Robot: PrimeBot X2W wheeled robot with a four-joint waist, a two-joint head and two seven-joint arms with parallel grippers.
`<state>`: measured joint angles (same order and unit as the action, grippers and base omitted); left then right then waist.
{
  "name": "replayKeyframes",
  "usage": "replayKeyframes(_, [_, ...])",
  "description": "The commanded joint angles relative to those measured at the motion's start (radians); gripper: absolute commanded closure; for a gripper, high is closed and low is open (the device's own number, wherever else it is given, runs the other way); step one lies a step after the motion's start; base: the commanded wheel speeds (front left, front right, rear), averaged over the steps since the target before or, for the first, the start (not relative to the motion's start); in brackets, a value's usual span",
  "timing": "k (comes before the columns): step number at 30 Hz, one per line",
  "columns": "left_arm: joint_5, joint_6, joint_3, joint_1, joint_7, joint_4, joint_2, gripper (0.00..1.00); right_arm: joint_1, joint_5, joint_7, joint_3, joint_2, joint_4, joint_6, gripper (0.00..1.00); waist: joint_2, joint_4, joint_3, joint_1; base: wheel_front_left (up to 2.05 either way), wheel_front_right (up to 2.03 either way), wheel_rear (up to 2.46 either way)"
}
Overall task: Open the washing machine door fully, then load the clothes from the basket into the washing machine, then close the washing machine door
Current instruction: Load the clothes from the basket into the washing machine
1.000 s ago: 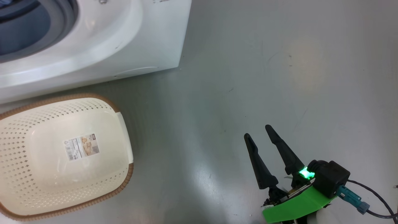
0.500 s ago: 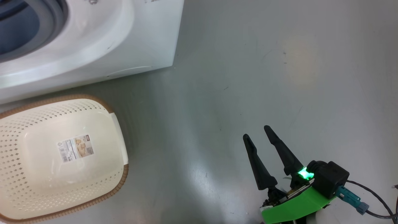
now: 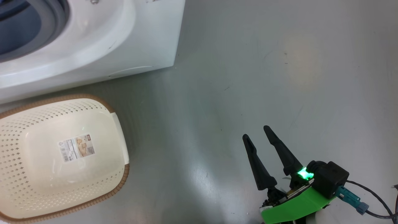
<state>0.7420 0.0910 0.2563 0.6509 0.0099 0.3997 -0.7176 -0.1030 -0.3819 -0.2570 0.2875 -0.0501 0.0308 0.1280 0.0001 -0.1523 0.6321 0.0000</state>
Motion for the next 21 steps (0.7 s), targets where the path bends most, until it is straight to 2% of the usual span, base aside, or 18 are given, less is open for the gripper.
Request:
replayKeyframes(1, [-0.002, -0.006, -0.034, 0.024, 0.008, -0.007, -0.064, 0.00, 0.018, -0.012, -0.005, 0.031, 0.000, 0.019, 0.003, 0.00, -0.0001, 0.000, 0.000, 0.0000, 0.00, 0.00, 0.00])
replayKeyframes(7, [0.008, 0.004, -0.002, 0.031, 0.065, 0.008, -0.063, 0.00, 0.019, -0.013, -0.005, 0.032, 0.000, 0.019, 0.003, 0.00, -0.0001, -0.005, 0.004, 0.0000, 0.00, 0.00, 0.00])
replayKeyframes(8, [0.006, 0.006, 0.003, 0.032, 0.071, 0.008, -0.065, 0.18, 0.019, -0.014, -0.005, 0.032, 0.000, 0.019, 0.003, 0.00, -0.0001, -0.006, 0.004, 0.0000, 0.00, 0.00, 0.00])
replayKeyframes(9, [0.006, 0.008, 0.007, 0.034, 0.071, 0.006, -0.065, 0.51, 0.019, -0.014, -0.005, 0.032, 0.000, 0.019, 0.003, 0.00, -0.0001, -0.007, 0.004, 0.0000, 0.00, 0.00, 0.00])
replayKeyframes(10, [0.003, 0.011, 0.013, 0.036, 0.069, 0.001, -0.066, 0.94, 0.019, -0.014, -0.005, 0.032, 0.000, 0.019, 0.003, 0.00, -0.0001, -0.008, 0.004, 0.0000, 0.00, 0.00, 0.00])
replayKeyframes(11, [-0.001, 0.013, 0.019, 0.036, 0.067, -0.005, -0.067, 1.00, 0.020, -0.015, -0.005, 0.032, 0.000, 0.019, 0.003, 0.00, -0.0001, -0.008, 0.003, 0.0000, 0.00, 0.00, 0.00])
replayKeyframes(16, [-0.021, 0.023, 0.054, 0.044, 0.045, -0.053, -0.061, 1.00, 0.020, -0.016, -0.005, 0.034, 0.000, 0.017, 0.003, 0.00, -0.0001, -0.010, -0.004, 0.0000, 0.00, 0.00, 0.00])
replayKeyframes(21, [-0.057, 0.018, 0.063, 0.070, -0.023, -0.119, -0.044, 1.00, 0.020, -0.019, -0.005, 0.039, 0.000, 0.012, 0.003, 0.00, -0.0001, -0.014, -0.014, 0.0000, 0.00, 0.00, 0.00])
